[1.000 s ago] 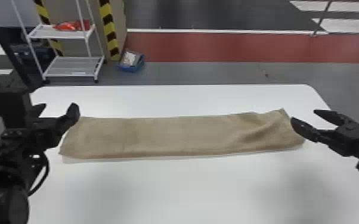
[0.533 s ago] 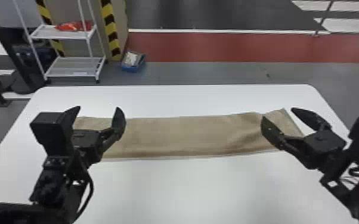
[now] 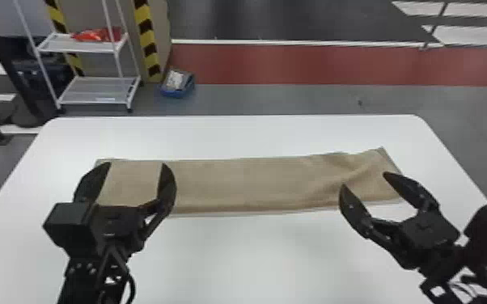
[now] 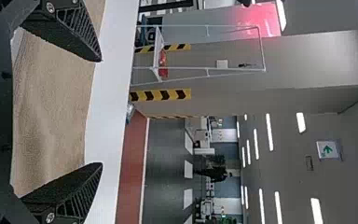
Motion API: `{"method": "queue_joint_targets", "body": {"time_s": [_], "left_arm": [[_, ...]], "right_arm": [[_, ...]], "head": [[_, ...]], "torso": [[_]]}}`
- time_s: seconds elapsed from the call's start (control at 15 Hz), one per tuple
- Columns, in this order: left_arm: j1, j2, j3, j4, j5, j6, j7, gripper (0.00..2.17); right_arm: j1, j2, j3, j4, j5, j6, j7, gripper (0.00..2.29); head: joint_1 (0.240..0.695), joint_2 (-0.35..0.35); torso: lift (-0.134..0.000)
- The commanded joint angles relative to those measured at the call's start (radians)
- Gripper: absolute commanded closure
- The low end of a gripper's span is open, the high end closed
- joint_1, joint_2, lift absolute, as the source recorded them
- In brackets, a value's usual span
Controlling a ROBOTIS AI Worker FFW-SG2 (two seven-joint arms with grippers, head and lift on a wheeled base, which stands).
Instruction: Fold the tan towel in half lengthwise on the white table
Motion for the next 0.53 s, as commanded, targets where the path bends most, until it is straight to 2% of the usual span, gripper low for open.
{"method": "queue_joint_targets", "body": {"time_s": [0.0,0.47], "left_arm": [[0.02,0.001,0.007,-0.005,0.002,-0.008,0.002,0.04],[0.06,0.0,0.016,-0.045,0.001,-0.024,0.002,0.04]], "right_arm": [[0.03,0.002,0.01,-0.009,-0.002,-0.006,-0.02,0.09],[0.056,0.002,-0.002,-0.023,-0.007,-0.031,-0.031,0.09]], "head": [[0.695,-0.014],[0.695,-0.005]], "torso": [[-0.123],[-0.123]]}}
